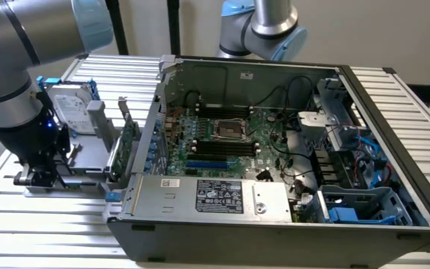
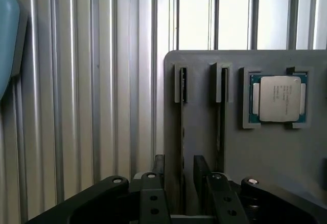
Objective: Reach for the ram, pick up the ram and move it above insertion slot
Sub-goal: 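Pick up the ram and move it above insertion slot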
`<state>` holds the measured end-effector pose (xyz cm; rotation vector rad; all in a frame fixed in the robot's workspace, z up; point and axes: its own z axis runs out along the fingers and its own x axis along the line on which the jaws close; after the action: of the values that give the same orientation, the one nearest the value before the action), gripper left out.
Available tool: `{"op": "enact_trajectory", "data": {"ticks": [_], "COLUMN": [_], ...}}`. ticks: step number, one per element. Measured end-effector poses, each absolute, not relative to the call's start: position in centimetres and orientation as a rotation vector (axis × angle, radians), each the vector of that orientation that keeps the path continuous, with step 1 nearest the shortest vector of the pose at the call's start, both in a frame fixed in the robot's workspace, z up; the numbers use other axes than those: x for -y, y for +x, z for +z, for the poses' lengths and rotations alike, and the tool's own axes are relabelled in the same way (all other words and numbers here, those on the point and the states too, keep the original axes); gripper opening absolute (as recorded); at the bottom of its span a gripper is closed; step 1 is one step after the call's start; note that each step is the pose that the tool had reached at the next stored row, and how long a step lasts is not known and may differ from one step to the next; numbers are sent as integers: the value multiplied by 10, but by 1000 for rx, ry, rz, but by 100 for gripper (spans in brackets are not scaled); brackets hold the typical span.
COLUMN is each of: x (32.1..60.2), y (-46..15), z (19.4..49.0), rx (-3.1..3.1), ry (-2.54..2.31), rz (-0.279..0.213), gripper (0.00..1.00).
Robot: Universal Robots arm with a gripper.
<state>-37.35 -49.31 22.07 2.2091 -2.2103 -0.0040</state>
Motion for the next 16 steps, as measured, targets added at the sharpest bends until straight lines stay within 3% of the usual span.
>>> {"op": "enact_trajectory", "data": {"ticks": [16], "x": [489], "y": [-375], "z": [204], "rx": [2184], "ry": [2234], "rz": [-4], "gripper": [36]}}
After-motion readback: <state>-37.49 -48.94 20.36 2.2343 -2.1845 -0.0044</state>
